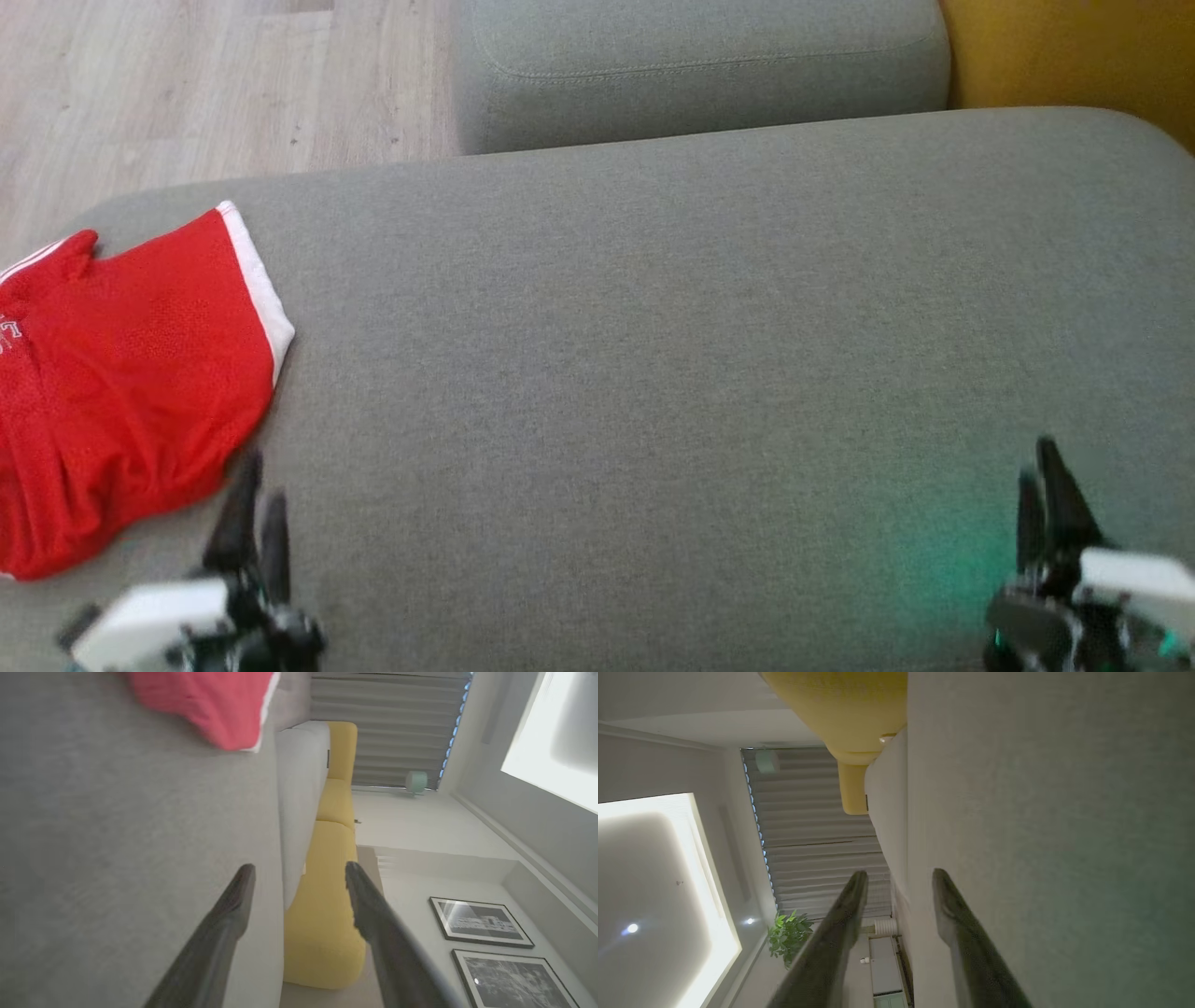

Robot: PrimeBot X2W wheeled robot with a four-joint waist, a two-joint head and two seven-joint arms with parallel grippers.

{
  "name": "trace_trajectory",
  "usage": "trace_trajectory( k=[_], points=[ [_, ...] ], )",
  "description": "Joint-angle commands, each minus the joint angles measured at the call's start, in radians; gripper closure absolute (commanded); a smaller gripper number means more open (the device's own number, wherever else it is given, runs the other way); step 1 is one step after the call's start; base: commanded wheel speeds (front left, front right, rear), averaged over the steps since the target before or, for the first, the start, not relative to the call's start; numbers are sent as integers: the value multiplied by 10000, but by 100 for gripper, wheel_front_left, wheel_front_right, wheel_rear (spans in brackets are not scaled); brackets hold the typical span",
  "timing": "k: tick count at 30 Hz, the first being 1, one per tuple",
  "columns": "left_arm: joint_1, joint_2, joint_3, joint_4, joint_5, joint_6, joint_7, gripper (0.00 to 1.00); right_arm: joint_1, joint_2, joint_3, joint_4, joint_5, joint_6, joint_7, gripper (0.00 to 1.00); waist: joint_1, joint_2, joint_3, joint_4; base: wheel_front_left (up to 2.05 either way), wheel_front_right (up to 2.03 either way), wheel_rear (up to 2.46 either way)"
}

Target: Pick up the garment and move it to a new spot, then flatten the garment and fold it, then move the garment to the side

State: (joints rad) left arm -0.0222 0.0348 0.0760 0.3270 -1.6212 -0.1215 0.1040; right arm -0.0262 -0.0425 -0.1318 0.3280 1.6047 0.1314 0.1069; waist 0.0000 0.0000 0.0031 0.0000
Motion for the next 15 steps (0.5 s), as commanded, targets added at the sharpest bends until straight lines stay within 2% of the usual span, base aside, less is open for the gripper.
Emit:
trace_trajectory(
  k=[1,8,13,15],
  points=[
    [119,-27,-6,125,5,2,-6,0,94,8,8,138,-1,0,-5,0,0,0,2,0,0,0,0],
    [131,-15,-83,-32,548,-4,-240,0,73,-16,212,45,-506,0,-242,0,0,0,-40,-6,0,0,0],
    [168,-8,-122,-282,1161,53,-387,0,63,-15,350,-99,-1298,-1,-390,0,0,0,-63,-12,0,0,0],
    [220,-2,-225,-498,1819,153,-504,0,71,-17,518,-197,-1900,-1,-508,0,0,0,-90,-12,0,0,0]
  ],
)
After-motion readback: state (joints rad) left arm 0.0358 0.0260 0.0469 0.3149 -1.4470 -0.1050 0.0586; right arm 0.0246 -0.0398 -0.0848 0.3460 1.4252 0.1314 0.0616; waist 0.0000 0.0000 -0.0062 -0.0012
